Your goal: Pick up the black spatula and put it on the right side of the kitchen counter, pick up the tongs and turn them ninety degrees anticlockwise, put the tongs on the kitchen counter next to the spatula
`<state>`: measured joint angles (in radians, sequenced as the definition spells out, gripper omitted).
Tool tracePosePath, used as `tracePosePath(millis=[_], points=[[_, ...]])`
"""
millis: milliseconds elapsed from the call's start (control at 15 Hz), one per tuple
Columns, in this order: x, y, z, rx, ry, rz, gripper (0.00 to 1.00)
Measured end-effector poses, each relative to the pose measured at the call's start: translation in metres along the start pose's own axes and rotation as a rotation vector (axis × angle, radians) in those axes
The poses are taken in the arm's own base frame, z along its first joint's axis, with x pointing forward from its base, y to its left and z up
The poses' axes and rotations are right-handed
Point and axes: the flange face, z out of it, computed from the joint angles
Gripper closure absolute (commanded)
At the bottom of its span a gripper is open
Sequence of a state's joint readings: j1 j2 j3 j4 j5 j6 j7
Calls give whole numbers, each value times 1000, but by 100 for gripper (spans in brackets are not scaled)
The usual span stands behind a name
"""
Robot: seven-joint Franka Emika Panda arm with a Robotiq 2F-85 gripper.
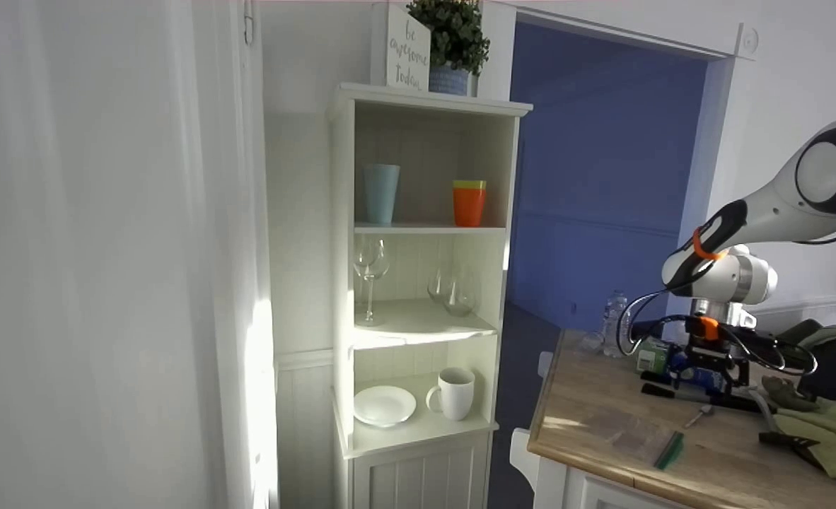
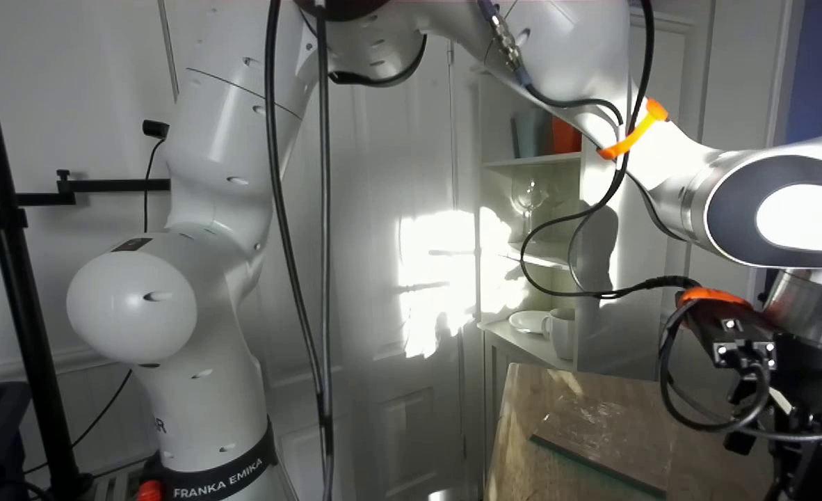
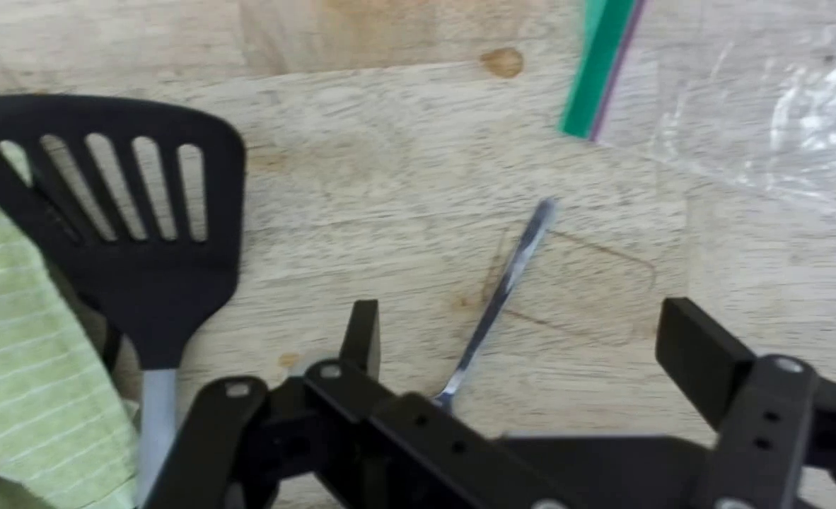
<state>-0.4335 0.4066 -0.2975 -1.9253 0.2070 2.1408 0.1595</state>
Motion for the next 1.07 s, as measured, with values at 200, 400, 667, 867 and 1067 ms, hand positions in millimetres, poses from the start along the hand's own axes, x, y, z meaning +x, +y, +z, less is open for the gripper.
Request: tracePosePath(millis=[200,400,667,867,1067], points=[[-1,-12,11,55,-27,43,0],[1,-13,23,58,-43,84,0],[10,-9,28,62,-41,115,0],[20,-7,29,62,-8,122,0],[29,-7,32,58,21,123,0]])
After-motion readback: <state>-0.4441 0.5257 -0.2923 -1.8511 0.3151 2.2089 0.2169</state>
